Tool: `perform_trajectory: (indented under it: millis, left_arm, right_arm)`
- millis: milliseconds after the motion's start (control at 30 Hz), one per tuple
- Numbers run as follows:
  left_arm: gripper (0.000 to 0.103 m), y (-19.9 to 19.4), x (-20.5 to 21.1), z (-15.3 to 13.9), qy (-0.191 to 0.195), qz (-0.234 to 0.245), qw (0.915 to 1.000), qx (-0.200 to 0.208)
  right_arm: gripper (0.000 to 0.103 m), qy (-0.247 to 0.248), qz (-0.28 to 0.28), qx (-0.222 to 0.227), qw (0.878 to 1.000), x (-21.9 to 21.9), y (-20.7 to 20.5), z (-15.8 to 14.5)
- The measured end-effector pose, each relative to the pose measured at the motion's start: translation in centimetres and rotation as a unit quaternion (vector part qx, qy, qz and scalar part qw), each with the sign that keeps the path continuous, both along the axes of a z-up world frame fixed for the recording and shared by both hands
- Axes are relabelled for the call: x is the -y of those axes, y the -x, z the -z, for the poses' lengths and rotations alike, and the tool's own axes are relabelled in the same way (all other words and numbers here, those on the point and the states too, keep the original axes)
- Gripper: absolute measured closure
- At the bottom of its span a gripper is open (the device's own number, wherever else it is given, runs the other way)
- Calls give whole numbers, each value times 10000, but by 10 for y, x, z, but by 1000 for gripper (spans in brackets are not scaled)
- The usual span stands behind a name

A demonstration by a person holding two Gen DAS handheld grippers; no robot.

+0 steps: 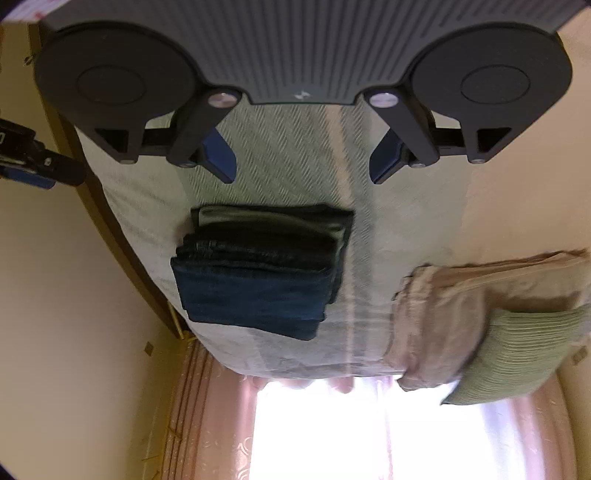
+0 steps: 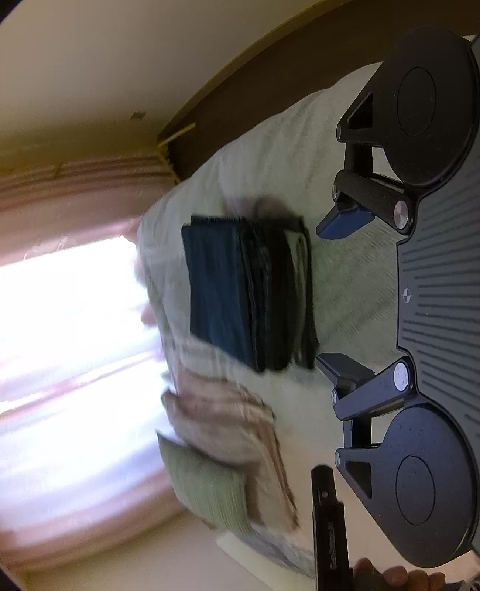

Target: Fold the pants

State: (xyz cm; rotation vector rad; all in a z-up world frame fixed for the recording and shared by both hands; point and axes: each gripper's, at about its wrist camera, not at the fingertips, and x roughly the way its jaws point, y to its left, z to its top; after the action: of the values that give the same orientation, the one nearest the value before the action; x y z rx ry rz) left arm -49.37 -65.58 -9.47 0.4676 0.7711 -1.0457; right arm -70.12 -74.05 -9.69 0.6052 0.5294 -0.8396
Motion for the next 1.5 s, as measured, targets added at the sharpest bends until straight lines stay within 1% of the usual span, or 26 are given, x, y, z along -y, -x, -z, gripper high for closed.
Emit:
perform_trajectory:
  millis: [33,133,300,533,633,733,900,1033,1267,1500]
  left_arm:
    - [21,6,-10,-6,-33,-64,10000,26]
    - [18,21,-42,-23,24,-148,9999,-23]
    - [18,37,-81,-42,102,-191,9997,-137]
    - [14,46,-120,-66,282,-126,9995,-91]
    - [10,44,-135,-74,346,-16,9994,-60]
    - [7,44,-152,-83,412,147,9990,125]
    - [7,34,-179,-94,483,384,9980,98]
    - [7,27,-198,-100,504,514,9972,193]
    - [7,17,-228,-108,563,784,9953,85]
    - [7,8,-248,-107,549,968,9938,6]
  right_arm:
    - [37,12,-91,-40,10000,-10,2,-8]
    - [36,101,-309,-137,9994,-41,6,-26]
    - [35,60,-467,-134,9988,-79,12,-46]
    - [35,178,-376,-223,9989,-111,12,-69]
    - [35,250,-286,-228,9990,-126,10,-77]
    - [35,291,-213,-233,9991,-145,7,-84]
    - [35,355,-33,-188,9992,-176,2,-94]
    - [35,421,77,-171,9989,-202,-4,-102]
    - [35,442,211,-219,9986,-240,-16,-108]
    - [35,402,311,-287,9983,-265,-26,-108]
